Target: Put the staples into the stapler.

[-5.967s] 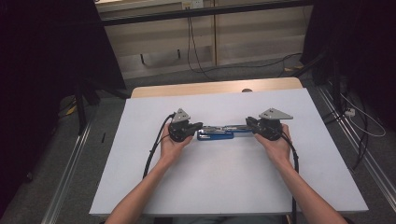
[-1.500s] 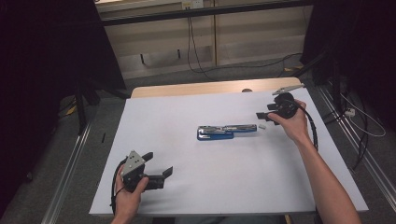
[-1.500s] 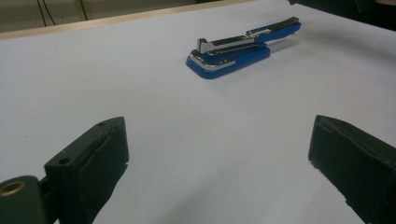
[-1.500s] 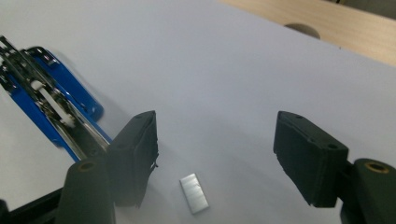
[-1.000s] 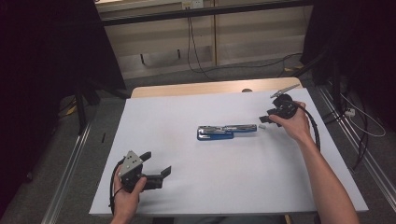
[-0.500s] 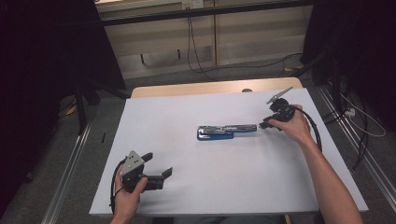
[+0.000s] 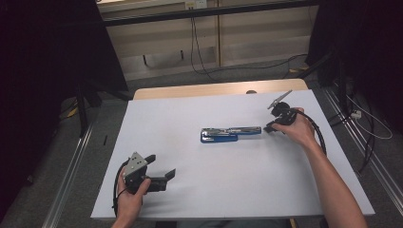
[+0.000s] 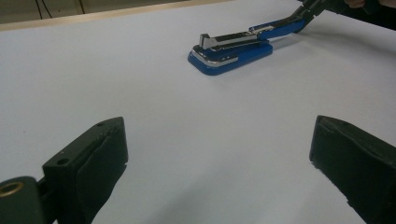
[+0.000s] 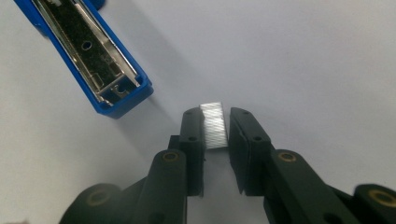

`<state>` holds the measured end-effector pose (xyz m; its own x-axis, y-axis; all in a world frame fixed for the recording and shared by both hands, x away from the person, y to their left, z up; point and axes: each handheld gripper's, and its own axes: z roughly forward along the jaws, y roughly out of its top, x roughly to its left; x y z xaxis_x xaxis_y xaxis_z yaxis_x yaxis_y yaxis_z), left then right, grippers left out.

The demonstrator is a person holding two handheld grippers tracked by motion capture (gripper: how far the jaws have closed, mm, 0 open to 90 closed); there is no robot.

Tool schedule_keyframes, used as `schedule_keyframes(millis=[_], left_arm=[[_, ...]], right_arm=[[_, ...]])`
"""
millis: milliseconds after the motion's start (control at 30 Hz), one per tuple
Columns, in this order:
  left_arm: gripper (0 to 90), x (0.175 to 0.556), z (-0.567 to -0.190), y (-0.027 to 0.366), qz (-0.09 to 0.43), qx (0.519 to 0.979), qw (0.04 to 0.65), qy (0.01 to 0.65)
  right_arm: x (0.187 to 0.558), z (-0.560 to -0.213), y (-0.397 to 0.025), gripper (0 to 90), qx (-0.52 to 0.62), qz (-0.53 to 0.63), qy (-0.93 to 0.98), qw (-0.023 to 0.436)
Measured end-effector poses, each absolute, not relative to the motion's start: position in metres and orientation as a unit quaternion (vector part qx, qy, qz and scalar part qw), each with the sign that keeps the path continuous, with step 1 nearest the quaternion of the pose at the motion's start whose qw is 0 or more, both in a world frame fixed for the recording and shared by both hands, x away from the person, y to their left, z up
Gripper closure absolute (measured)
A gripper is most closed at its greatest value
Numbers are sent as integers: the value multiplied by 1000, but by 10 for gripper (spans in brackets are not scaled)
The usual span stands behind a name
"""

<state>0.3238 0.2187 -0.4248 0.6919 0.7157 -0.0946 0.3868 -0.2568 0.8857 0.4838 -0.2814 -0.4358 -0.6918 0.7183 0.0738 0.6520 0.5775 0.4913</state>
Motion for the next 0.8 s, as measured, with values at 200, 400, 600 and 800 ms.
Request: schedule_keyframes(millis=[200,400,600,800], left_arm=[[44,323,-423,221,171,771,498,359],[44,322,-423,220,170,772,498,356],[45,322,-424,220,166,772,499,357],[45,322,-424,220,168,772,497,360]], right_arm=[[485,-436,-282,764,387,247,886,63],[485,-436,-281,790,388,245,886,65],[485,-435,-280,792,395,244,883,67],[483,-435,-280,792,401,247,880,67]])
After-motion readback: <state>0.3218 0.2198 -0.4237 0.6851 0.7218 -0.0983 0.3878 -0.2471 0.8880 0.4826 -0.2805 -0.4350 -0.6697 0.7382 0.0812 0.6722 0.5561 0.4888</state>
